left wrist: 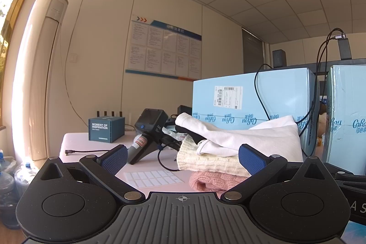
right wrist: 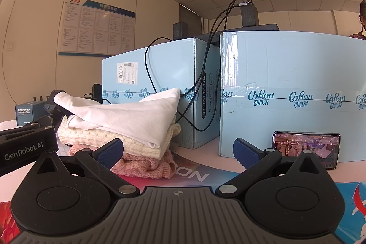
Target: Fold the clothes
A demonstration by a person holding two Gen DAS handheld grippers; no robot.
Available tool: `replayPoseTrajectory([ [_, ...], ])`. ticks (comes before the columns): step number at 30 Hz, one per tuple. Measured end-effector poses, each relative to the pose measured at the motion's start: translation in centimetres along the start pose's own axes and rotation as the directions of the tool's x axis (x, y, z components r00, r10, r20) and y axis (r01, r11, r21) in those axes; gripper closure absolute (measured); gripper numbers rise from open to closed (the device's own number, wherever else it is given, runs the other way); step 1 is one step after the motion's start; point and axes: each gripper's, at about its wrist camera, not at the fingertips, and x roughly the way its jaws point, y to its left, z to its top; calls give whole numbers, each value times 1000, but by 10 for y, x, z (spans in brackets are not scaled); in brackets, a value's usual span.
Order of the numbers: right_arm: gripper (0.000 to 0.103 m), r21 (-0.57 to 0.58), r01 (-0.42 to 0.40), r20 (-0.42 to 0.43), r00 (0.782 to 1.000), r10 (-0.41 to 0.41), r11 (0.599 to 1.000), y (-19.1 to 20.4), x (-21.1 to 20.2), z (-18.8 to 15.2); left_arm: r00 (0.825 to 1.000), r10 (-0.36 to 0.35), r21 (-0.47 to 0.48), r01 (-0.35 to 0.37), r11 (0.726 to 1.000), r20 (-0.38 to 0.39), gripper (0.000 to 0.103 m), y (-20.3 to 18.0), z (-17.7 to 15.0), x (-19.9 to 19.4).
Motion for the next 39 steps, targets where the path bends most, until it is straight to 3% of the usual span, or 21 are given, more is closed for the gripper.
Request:
replayPoseTrajectory([
  [1,0,0,0,0,1000,0,1000,0,0,0,1000,0,0,0,1000,0,0,0,0,0],
  [39,0,0,0,-1,1000,0,1000,0,0,0,1000,-6,-1,6,1000,-5,0,1,0,-2],
])
